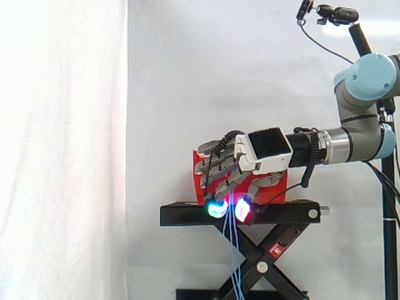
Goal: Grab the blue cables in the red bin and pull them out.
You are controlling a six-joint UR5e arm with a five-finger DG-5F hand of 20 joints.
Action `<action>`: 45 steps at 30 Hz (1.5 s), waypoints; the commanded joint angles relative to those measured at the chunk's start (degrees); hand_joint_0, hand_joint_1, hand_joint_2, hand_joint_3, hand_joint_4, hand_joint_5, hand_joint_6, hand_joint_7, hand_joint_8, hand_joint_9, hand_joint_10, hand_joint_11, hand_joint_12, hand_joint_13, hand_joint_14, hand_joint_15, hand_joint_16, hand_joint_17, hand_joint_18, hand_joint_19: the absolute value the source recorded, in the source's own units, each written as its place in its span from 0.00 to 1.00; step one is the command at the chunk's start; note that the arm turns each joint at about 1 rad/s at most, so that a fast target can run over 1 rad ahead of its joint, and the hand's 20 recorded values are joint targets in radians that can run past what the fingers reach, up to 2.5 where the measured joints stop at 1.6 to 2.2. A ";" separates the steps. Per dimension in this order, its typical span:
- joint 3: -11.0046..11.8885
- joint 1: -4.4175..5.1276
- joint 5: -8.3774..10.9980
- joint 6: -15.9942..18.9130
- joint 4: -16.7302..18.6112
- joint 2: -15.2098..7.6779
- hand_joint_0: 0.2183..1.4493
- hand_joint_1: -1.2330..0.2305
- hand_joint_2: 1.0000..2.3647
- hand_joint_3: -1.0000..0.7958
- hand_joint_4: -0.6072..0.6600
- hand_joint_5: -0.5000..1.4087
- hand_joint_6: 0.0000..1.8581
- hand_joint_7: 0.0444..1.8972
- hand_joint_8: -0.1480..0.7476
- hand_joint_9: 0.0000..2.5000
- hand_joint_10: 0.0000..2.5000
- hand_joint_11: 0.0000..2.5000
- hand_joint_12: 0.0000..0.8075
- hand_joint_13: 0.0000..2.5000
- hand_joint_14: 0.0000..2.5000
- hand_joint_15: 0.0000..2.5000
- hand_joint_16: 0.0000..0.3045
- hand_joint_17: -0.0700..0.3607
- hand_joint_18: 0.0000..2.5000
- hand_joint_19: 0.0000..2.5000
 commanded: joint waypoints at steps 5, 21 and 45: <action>-1.24 0.00 0.00 0.01 1.93 0.00 0.50 0.17 0.00 0.00 0.55 0.75 0.01 0.31 0.40 0.31 0.00 0.11 0.37 0.22 0.00 0.09 0.13 0.37 0.15 0.09; -2.38 -0.18 0.00 0.10 4.74 0.00 0.50 0.17 0.00 0.00 0.54 0.76 0.01 0.35 0.40 0.31 0.00 0.11 0.37 0.22 0.00 0.09 0.13 0.37 0.15 0.09; -2.38 -0.18 0.00 0.01 3.86 0.00 0.54 0.26 0.00 0.00 0.50 0.82 0.12 0.49 0.41 0.34 0.01 0.14 0.36 0.24 0.00 0.09 0.12 0.36 0.17 0.09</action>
